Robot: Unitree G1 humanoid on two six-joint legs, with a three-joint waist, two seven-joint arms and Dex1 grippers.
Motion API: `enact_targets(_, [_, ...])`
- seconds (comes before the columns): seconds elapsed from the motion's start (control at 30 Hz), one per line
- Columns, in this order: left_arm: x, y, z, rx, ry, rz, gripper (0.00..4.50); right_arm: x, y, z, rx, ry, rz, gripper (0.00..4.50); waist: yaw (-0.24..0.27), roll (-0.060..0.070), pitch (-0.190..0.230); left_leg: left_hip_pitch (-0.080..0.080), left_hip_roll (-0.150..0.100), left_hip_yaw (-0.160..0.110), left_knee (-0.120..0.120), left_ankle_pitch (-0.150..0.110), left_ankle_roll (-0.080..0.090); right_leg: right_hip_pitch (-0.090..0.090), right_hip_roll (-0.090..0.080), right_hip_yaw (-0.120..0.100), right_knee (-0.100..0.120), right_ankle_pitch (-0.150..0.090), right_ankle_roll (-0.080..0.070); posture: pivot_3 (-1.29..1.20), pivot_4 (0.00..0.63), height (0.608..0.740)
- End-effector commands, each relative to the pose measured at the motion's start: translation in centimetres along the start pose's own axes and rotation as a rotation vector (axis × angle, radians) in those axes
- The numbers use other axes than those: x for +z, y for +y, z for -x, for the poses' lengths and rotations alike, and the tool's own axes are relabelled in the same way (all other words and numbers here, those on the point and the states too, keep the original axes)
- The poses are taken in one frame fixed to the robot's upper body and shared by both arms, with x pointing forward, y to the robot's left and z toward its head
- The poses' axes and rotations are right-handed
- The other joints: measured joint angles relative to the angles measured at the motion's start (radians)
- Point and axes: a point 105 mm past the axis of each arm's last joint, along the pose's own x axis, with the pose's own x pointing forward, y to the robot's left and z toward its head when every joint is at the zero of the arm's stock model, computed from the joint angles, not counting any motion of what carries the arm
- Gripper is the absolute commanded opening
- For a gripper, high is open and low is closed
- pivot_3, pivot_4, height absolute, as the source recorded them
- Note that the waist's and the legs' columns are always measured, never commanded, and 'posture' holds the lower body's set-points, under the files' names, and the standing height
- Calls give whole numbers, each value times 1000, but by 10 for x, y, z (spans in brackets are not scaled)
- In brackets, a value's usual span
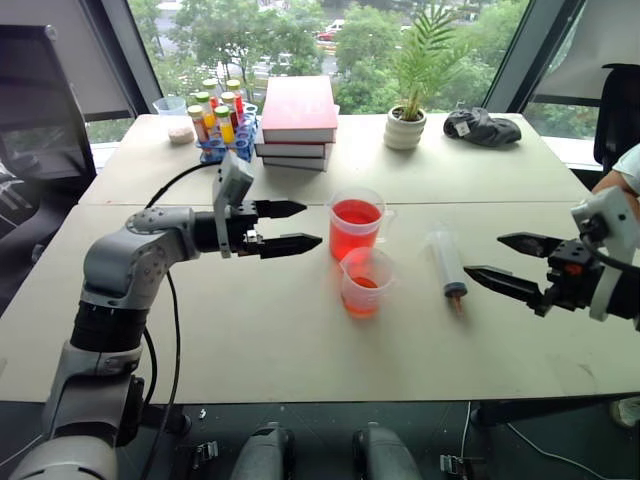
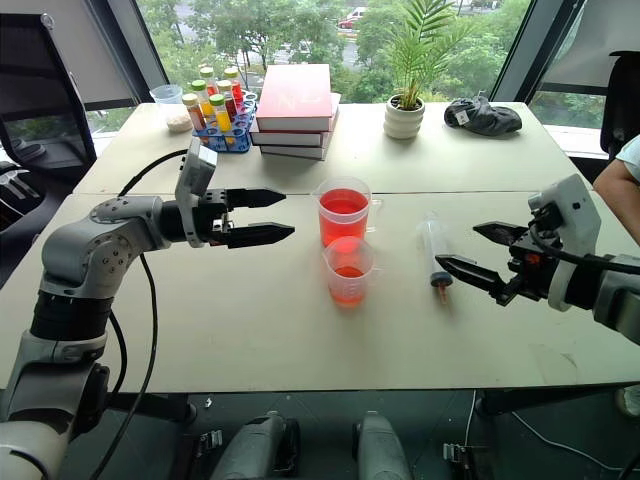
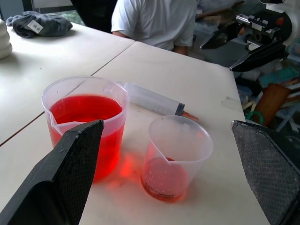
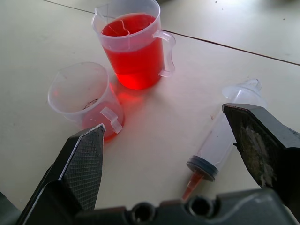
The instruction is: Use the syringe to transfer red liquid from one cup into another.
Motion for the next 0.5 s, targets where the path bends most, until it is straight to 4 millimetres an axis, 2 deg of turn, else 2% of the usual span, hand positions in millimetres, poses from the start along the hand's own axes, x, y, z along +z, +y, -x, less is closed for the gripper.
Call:
enact_targets(0.03, [11,-7,0,-33,-26,-35,4500,8,-3,4,-18,-20,34,4421,0,0,0,0,0,0,0,0,0,0,0,0,0,0,0,0,150,740])
enact_targets(0.5, [13,-7,-1,-30,-44,-36,4500,3,-2,3,-13,-1,28,4421,0,0,0,0,0,0,0,0,0,0,0,0,0,0,0,0,150,740])
